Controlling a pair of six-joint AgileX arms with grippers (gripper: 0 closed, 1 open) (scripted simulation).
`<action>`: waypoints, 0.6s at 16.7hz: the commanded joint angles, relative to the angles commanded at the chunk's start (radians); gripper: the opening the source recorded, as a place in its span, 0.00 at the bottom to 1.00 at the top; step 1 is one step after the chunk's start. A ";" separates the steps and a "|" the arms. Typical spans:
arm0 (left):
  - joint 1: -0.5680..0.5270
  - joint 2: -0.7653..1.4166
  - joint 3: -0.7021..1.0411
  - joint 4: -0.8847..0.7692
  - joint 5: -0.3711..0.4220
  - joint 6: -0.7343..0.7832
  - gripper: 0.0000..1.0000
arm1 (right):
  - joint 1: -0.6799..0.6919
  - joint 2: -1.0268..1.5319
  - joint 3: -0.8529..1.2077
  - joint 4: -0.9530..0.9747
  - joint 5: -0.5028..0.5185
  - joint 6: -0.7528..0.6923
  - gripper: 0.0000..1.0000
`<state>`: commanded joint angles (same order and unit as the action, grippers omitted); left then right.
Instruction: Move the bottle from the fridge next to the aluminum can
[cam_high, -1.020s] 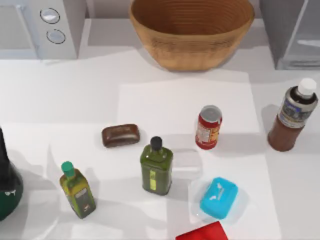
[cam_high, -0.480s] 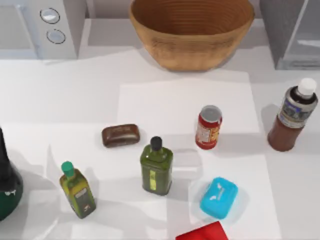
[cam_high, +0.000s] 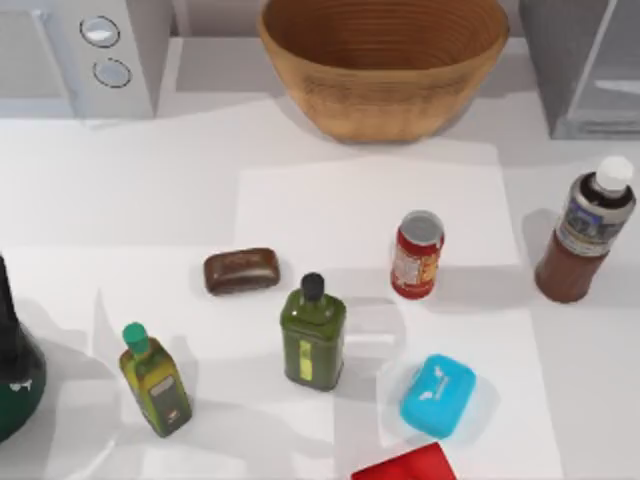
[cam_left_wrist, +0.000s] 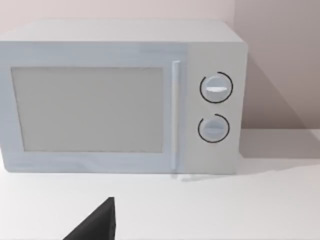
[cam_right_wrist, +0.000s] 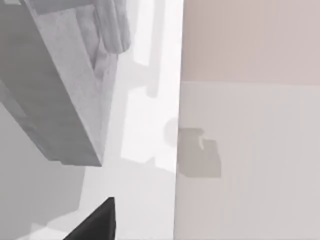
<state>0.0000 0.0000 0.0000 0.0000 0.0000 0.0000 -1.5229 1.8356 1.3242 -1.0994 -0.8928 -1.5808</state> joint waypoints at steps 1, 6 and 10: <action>0.000 0.000 0.000 0.000 0.000 0.000 1.00 | 0.054 0.001 -0.002 0.073 0.012 0.097 1.00; 0.000 0.000 0.000 0.000 0.000 0.000 1.00 | 0.331 0.003 -0.012 0.459 0.073 0.580 1.00; 0.000 0.000 0.000 0.000 0.000 0.000 1.00 | 0.512 0.000 -0.019 0.703 0.113 0.845 1.00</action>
<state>0.0000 0.0000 0.0000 0.0000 0.0000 0.0000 -1.0108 1.8355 1.3050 -0.3961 -0.7798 -0.7359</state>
